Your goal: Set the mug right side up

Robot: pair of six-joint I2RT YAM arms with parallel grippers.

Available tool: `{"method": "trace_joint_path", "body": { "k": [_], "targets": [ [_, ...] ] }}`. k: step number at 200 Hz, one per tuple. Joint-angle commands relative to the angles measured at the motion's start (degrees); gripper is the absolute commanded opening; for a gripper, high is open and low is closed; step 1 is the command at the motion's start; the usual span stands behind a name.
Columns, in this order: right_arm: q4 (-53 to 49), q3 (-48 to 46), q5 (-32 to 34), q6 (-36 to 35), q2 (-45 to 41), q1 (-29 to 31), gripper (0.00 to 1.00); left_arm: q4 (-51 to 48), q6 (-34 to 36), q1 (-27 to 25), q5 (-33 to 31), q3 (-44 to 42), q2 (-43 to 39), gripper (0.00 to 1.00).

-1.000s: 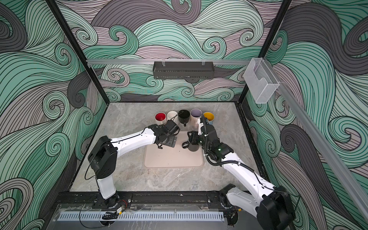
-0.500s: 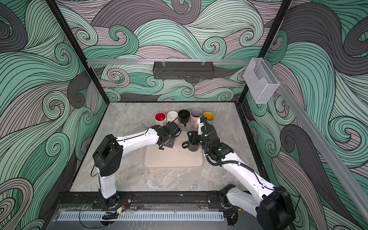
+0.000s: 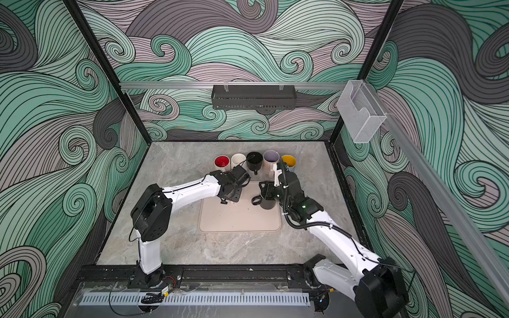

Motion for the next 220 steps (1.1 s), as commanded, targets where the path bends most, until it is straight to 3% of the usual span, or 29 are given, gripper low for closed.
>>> {"method": "trace_joint_path", "body": {
  "k": [1, 152, 190, 220],
  "targets": [
    [1.6, -0.6, -0.9, -0.6, -0.1, -0.5, 0.44, -0.7, 0.3, 0.8, 1.9, 2.3, 1.3, 0.47],
    [3.4, -1.8, -1.8, -0.4, -0.4, -0.9, 0.44, -1.6, 0.3, 1.9, 2.8, 5.9, 5.1, 0.33],
    [3.6, -2.0, -1.9, -0.4, -0.7, -1.0, 0.44, -1.9, 0.5, 2.3, 3.2, 6.0, 5.9, 0.22],
    [3.7, -2.3, -1.8, -0.4, -1.4, -1.1, 0.44, -1.4, 0.5, 2.6, 3.0, 5.5, 5.5, 0.08]
  ]
}}
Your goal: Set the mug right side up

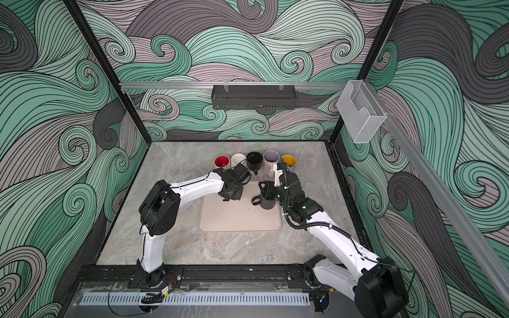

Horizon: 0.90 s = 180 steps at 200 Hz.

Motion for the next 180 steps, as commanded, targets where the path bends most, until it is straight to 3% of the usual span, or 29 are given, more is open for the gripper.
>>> {"method": "trace_joint_path", "body": {
  "k": [1, 12, 49, 113, 152, 180],
  "targets": [
    [1.0, -1.0, -0.3, -0.4, -1.4, -0.3, 0.44, -0.7, 0.2, 0.6, -0.4, 1.6, 0.5, 0.07],
    [1.1, -1.1, -0.4, -0.4, -1.5, -0.3, 0.44, -0.7, 0.3, 0.6, -1.1, 1.4, 0.2, 0.00],
    [1.2, -1.2, -0.6, -0.2, -2.2, -0.3, 0.44, 2.8, 1.5, 0.6, -3.8, -3.0, -5.0, 0.00],
    [3.2, -1.4, -3.3, 1.9, -3.8, -0.3, 0.42, 8.7, 4.2, 0.7, -7.4, -12.5, -24.2, 0.00],
    [6.9, -2.9, -7.0, 4.5, -4.4, -0.2, 0.42, 18.2, 8.3, 0.7, -1.4, -20.8, -38.7, 0.00],
    [11.5, -4.3, -10.1, 7.2, -4.0, 0.4, 0.41, 30.2, 6.6, 1.5, 5.1, -28.7, -50.0, 0.00]
  ]
}}
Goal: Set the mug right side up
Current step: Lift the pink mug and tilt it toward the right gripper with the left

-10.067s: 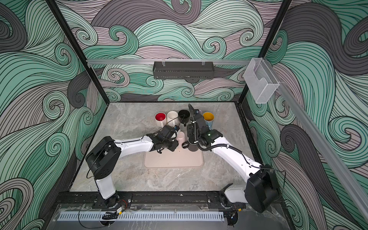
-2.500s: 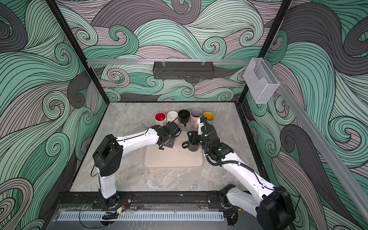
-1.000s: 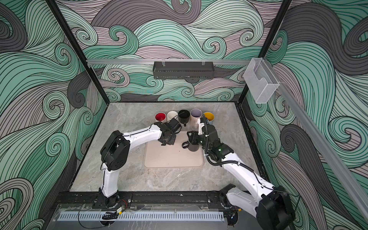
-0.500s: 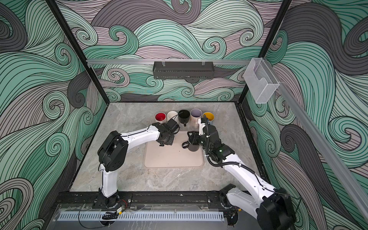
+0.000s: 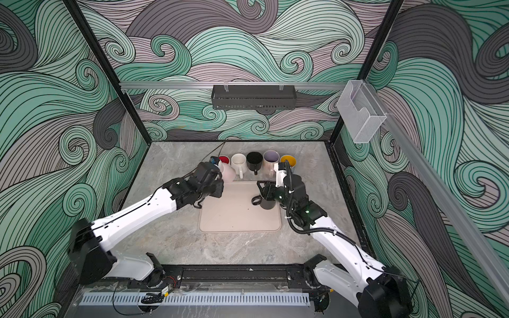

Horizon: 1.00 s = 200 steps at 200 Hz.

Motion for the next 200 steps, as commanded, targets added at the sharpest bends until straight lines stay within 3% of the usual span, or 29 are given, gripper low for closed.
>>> {"method": "trace_joint_path", "body": {
  "k": [1, 41, 90, 118, 158, 200],
  "targets": [
    [6.0, -1.5, -4.2, 3.4, -0.2, 0.5, 0.41, 15.1, 0.3, 1.1, 5.9, -4.2, -8.4, 0.00],
    [14.4, -3.2, -8.4, 7.4, 0.5, 1.9, 0.41, 32.2, -8.0, 6.5, 22.1, -13.0, -19.7, 0.00],
    [33.1, -4.9, -16.1, 14.6, 3.9, 3.0, 0.42, 59.4, -26.5, 13.6, 39.9, -20.9, -18.6, 0.00],
    [40.5, -4.4, -18.8, 18.4, 5.6, 3.2, 0.44, 70.8, -33.4, 14.0, 44.1, -22.3, -15.4, 0.00],
    [51.0, -3.5, -21.9, 23.3, 7.0, 3.3, 0.44, 76.2, -37.6, 14.1, 48.4, -21.4, -12.2, 0.00],
    [53.0, -1.4, -23.4, 24.1, 8.2, 3.8, 0.44, 80.6, -41.4, 14.1, 50.0, -21.3, -9.5, 0.00]
  ]
}}
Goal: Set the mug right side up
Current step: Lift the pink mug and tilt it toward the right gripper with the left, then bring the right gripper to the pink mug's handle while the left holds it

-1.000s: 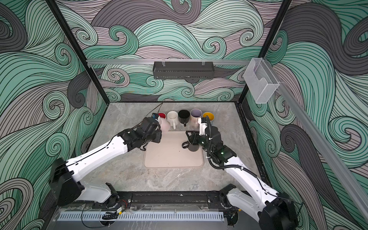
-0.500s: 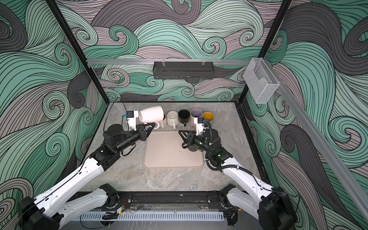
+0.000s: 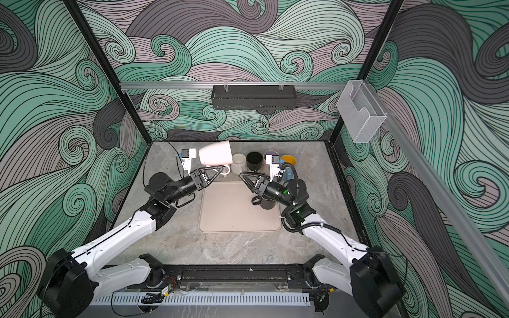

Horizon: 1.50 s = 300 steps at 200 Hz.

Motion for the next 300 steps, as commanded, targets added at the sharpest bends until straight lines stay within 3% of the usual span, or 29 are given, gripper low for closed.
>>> {"method": "trace_joint_path", "body": {
  "k": [1, 123, 191, 245, 255, 264, 300],
  "targets": [
    [5.1, 2.6, -2.4, 2.1, 0.5, 0.6, 0.44, 10.3, -3.1, 0.4, 3.0, 2.4, 0.5, 0.00],
    [-2.4, 10.2, -2.3, -2.4, 5.3, 4.6, 0.37, 9.0, -2.7, 0.3, 4.0, 2.0, -0.2, 0.00],
    [-0.8, 12.6, -2.0, -1.7, 8.1, 4.8, 0.33, 10.3, -3.8, 0.3, 4.9, 1.8, 0.4, 0.00],
    [1.6, 13.4, -2.4, 0.0, 10.4, 5.0, 0.22, 11.8, -5.0, 0.3, 5.2, 1.6, 1.3, 0.00],
    [1.8, 13.4, -2.6, 0.1, 10.5, 5.1, 0.13, 11.2, -4.7, 0.3, 5.0, 1.7, 1.2, 0.00],
    [1.9, 13.4, -2.6, 0.2, 10.6, 5.1, 0.00, 10.2, -4.3, 0.3, 4.8, 1.7, 1.0, 0.00],
    [1.8, 13.2, -3.2, 1.1, 10.5, 5.1, 0.00, 4.3, -2.9, 0.8, 1.7, 1.1, -0.4, 0.01]
  ]
}}
